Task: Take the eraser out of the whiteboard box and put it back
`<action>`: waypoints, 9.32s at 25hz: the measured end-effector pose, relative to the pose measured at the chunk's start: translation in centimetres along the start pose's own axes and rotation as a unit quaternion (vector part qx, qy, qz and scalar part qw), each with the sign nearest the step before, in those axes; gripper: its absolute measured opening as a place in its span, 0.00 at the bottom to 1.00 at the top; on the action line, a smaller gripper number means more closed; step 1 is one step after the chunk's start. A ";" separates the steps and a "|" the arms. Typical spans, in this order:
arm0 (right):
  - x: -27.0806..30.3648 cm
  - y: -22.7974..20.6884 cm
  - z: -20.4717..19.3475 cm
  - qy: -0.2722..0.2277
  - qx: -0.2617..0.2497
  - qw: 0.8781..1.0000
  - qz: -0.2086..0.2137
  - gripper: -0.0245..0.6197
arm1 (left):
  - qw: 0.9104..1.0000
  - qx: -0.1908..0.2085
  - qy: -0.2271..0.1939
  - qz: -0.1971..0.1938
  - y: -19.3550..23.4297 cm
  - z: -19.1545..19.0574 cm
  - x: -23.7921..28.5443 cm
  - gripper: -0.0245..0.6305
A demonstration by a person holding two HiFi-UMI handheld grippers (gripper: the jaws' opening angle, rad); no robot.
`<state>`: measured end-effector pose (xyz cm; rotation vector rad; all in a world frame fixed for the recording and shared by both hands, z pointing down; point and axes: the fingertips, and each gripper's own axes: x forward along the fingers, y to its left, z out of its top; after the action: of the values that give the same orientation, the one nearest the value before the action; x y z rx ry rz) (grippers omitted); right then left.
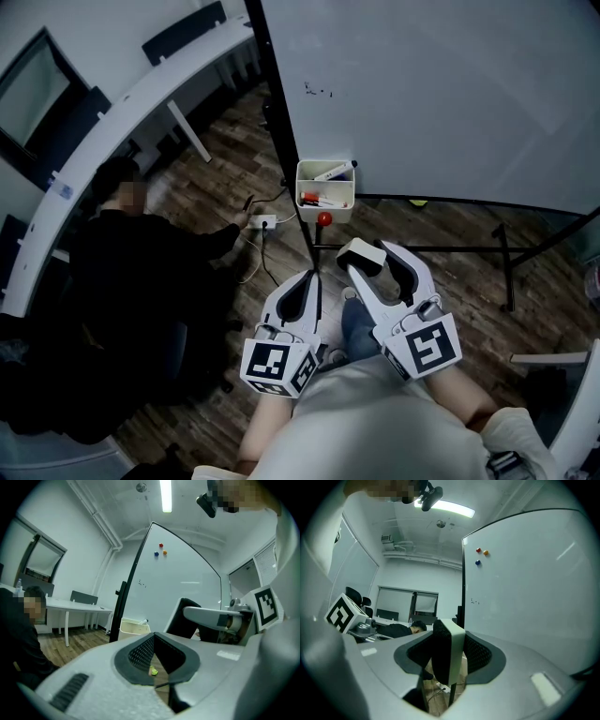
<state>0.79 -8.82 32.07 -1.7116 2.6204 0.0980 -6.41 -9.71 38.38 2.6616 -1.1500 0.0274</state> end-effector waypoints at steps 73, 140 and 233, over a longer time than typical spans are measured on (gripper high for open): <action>8.1 -4.6 0.0 -0.009 -0.001 1.000 0.016 0.35 | 1.000 -0.006 -0.004 0.019 5.2 1.8 6.5 0.04; 14.5 -8.3 -8.6 0.094 0.020 0.994 0.049 0.35 | 0.998 -0.027 0.012 0.049 9.5 0.9 12.2 0.04; 0.0 3.0 -4.2 0.041 0.022 0.999 0.023 0.05 | 1.000 -0.010 0.012 0.002 0.7 -1.6 -1.5 0.04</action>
<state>-1.85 -7.89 36.38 -1.6781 2.6979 -0.0298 -7.82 -8.75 39.95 2.6342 -1.1425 0.0495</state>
